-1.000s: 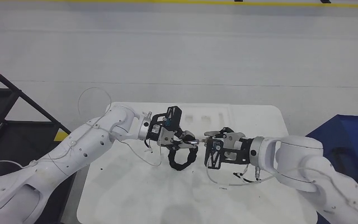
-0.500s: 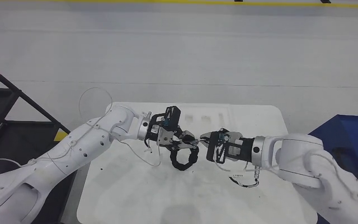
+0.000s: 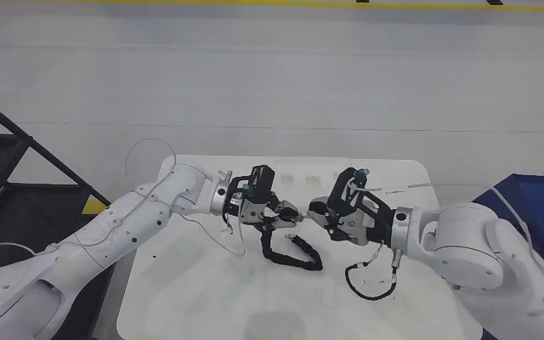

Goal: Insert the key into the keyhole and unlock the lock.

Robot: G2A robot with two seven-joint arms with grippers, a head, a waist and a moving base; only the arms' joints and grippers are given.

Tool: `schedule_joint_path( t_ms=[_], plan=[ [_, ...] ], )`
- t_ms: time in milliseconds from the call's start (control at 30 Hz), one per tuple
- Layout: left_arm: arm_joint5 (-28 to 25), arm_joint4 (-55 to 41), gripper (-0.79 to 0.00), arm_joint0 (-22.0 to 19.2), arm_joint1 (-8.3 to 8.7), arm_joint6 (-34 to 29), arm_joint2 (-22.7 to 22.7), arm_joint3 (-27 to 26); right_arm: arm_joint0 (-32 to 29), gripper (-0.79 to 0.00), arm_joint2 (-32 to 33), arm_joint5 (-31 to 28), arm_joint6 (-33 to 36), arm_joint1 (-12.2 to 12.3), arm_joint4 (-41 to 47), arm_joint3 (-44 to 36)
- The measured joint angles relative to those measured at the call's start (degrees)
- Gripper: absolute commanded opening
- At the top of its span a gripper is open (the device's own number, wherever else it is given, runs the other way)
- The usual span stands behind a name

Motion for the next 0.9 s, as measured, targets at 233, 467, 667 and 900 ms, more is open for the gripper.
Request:
schedule_joint_path(
  t_ms=[233, 467, 667, 900],
  plan=[
    [0.0, 1.5, -0.785, 0.1, -0.28, 0.3, 0.2, 0.7, -1.0, 0.000, 2.5, 0.7, 1.2, 0.3, 1.4, -0.9],
    [0.0, 2.9, -0.785, 1.8, -0.53, -2.5, 0.9, 3.7, -2.2, 0.000, 4.4, -0.8, -0.7, 0.4, -0.3, -0.9],
    [0.0, 3.6, -0.785, 4.2, -1.21, -4.5, 3.7, 5.3, -3.9, 0.000, 6.4, -1.7, -3.3, 0.5, -1.5, -0.4],
    [0.0, 4.2, -0.785, 6.5, -4.13, -7.9, 8.8, 8.1, -6.5, 0.000, 9.4, -2.3, -4.7, 0.8, -2.4, -0.7]
  ],
)
